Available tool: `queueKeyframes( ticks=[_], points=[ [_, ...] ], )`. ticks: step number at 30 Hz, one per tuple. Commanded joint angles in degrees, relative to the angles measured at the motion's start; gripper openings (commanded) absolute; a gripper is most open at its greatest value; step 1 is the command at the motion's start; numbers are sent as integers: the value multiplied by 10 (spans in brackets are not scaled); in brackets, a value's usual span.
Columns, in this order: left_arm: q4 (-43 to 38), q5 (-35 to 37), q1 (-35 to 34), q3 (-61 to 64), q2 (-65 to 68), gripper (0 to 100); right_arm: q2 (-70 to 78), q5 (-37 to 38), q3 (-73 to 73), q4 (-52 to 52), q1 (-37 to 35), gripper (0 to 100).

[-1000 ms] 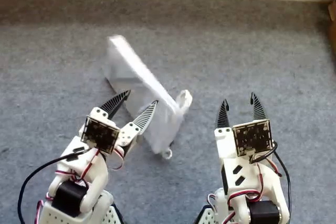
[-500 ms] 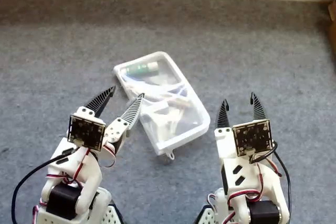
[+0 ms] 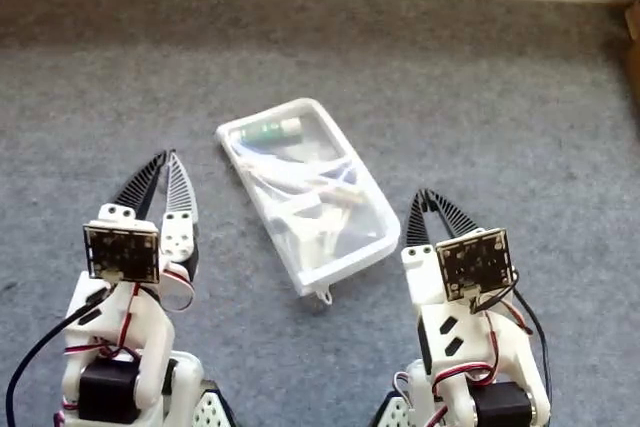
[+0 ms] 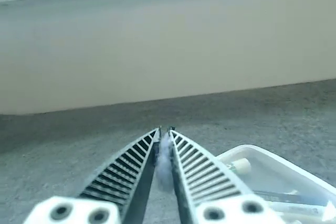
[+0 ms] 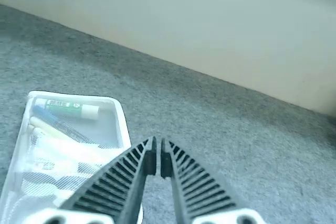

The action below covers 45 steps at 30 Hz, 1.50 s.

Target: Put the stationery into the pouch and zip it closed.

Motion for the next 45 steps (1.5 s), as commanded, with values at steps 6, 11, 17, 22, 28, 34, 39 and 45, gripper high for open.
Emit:
queueKeyframes(
  ticks=[6,11,17,22,28,34,39,45],
  points=[
    [2,4,-74,44,-7,38,-1,-6,-4,91,-7,9],
    [2,5,-77,109,-7,38,-1,-6,44,124,-9,9],
    [1,4,-76,180,-7,38,-1,-7,122,124,-9,8],
    [1,4,-75,232,-7,38,-1,-81,154,110,-10,5],
    [3,4,-74,246,-5,37,-1,-119,224,55,-9,5],
    [4,4,-57,246,-4,35,-1,-132,309,-31,-9,5],
    [25,4,-54,246,-4,35,-1,-132,379,-64,-10,5],
    [46,5,-57,246,-4,35,-1,-132,377,-15,-40,5]
  ],
)
